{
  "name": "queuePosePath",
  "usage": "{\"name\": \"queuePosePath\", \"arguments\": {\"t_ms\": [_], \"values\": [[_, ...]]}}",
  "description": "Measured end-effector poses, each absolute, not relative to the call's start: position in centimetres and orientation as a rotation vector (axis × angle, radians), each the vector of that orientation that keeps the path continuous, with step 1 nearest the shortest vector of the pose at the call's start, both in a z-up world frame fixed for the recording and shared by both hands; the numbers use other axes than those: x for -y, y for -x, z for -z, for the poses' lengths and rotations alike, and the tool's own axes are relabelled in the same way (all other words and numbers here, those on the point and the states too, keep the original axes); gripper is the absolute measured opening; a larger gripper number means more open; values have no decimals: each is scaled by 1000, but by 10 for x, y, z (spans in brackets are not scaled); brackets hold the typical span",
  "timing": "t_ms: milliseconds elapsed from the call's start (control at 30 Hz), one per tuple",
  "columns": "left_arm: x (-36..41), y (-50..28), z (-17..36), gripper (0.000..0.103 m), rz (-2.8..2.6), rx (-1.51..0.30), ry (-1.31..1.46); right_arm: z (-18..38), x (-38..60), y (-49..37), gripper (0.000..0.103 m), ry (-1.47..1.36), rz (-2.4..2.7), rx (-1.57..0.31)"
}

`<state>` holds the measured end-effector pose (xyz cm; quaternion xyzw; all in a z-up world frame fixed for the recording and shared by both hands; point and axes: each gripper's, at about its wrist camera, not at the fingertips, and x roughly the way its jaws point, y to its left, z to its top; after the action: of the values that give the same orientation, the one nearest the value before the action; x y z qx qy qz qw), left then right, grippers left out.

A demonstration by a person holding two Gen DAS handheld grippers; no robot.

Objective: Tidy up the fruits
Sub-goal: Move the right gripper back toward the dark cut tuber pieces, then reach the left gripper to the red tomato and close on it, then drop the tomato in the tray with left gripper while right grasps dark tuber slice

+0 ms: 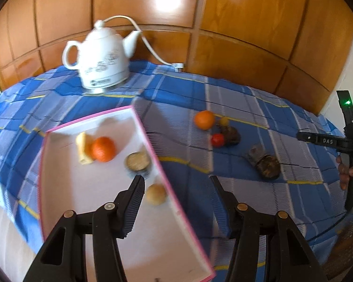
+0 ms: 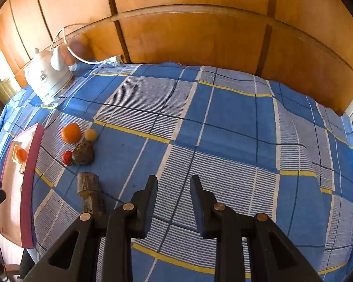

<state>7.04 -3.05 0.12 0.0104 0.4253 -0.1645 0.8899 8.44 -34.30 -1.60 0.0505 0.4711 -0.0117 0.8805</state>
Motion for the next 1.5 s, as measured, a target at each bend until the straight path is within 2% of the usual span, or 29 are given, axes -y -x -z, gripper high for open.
{"name": "queuePosePath", "arguments": {"t_ms": [100,333,600,833,1267,1500], "values": [[45,-83,1,54,387,-914,-2,15,338,-85,29,-104,7,-981],[76,-116,16,41,455,-984,49,15,337,-87,29,-109,-3,-984],[105,-152,34,41,486,-1024,113,14,332,-88,29,-94,-20,-983],[124,-173,55,33,503,-1044,115,13,325,-88,29,-73,-34,-981],[128,-176,69,26,557,-1054,115,16,326,-92,29,-58,-19,-991],[125,-129,55,26,612,-1020,20,18,335,-93,29,-110,-33,-999]]}}
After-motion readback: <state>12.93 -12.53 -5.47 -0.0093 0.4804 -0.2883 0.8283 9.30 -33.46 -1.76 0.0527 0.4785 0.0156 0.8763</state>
